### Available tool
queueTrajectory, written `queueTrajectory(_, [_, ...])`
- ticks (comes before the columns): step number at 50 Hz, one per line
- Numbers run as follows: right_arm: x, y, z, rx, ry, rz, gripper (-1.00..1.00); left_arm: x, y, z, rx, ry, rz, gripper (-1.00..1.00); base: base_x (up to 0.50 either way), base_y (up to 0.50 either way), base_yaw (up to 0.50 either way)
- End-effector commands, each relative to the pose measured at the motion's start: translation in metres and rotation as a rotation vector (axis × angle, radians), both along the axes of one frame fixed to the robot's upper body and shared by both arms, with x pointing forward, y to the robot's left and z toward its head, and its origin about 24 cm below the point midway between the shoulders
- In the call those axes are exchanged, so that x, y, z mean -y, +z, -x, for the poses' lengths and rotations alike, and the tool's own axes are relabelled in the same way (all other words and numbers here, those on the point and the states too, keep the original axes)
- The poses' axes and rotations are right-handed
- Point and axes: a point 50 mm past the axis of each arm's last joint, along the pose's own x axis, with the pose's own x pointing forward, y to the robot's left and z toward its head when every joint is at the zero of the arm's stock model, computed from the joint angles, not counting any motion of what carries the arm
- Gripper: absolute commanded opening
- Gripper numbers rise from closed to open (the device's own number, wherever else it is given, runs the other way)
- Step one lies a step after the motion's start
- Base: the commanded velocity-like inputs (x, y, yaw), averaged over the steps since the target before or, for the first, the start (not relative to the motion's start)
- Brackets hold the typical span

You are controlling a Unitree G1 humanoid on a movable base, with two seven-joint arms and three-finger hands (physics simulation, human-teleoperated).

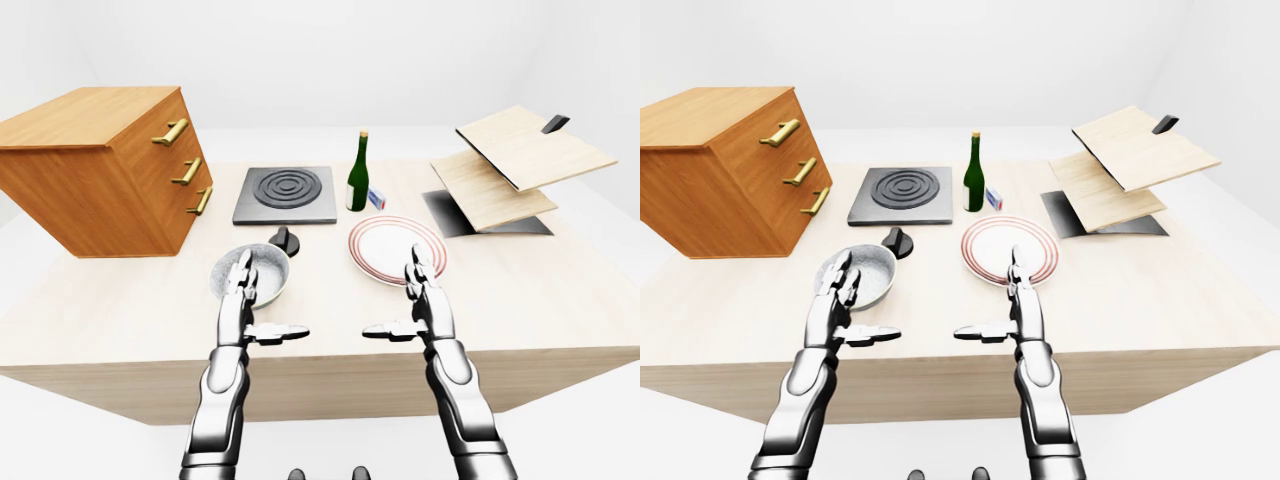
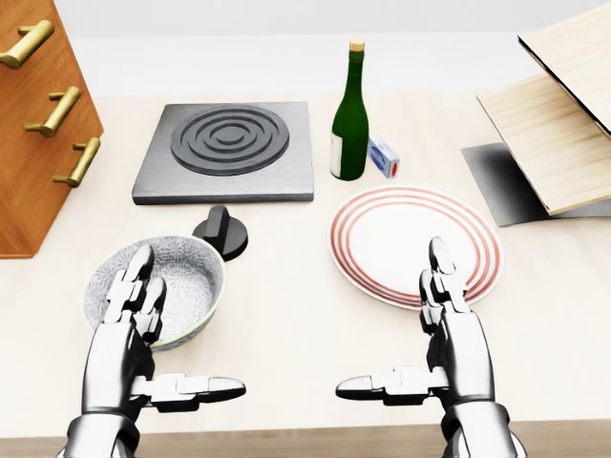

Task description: Pick up the akita bowl and put it on the plate.

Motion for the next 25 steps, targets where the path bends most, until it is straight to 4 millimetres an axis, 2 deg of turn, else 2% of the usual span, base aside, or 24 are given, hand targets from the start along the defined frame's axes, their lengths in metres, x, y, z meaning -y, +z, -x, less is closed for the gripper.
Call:
queueTrajectory(1, [0.007, 0.0, 0.0, 0.005, 0.0, 0.008, 1.0, -0.008, 0.0, 0.0, 0.0, 0.0, 0.003, 0.91, 0.0, 0.0, 0.0])
queueTrajectory(14, [0.008, 0.002, -0.002, 0.003, 0.0, 0.002, 1.0, -0.009, 0.001, -0.001, -0.003, -0.001, -0.003, 0.92, 0.0, 0.0, 0.0])
queueTrajectory(15, [0.021, 0.081, 0.004, 0.298, -0.032, -0.16, 1.0, -0.012, 0.074, 0.018, 0.266, 0.021, -0.082, 0.92, 0.0, 0.0, 0.0])
queueTrajectory(16, [0.032, 0.136, 0.021, 0.554, -0.042, -0.249, 1.0, -0.008, 0.127, 0.04, 0.508, 0.013, -0.162, 0.91, 0.0, 0.0, 0.0])
queueTrajectory(17, [0.042, 0.18, 0.043, 0.779, -0.04, -0.33, 1.0, -0.003, 0.175, 0.069, 0.762, 0.019, -0.246, 0.91, 0.0, 0.0, 0.0])
queueTrajectory(18, [0.043, 0.183, 0.044, 0.787, -0.039, -0.342, 1.0, -0.002, 0.179, 0.071, 0.78, 0.019, -0.257, 0.91, 0.0, 0.0, 0.0])
queueTrajectory(19, [0.065, 0.238, 0.081, 1.103, -0.045, -0.546, 1.0, -0.004, 0.219, 0.092, 1.023, 0.062, -0.355, 0.91, 0.0, 0.0, 0.0])
queueTrajectory(20, [0.074, 0.254, 0.093, 1.157, -0.023, -0.662, 1.0, -0.006, 0.233, 0.1, 1.114, 0.081, -0.384, 0.91, 0.0, 0.0, 0.0])
queueTrajectory(21, [0.081, 0.258, 0.097, 1.095, 0.005, -0.795, 1.0, -0.005, 0.232, 0.101, 1.1, 0.069, -0.403, 0.91, 0.0, 0.0, 0.0])
queueTrajectory(25, [0.07, 0.246, 0.091, 0.932, 0.038, -0.719, 1.0, 0.0, 0.214, 0.093, 0.878, 0.132, -0.454, 0.92, 0.0, 0.0, 0.0])
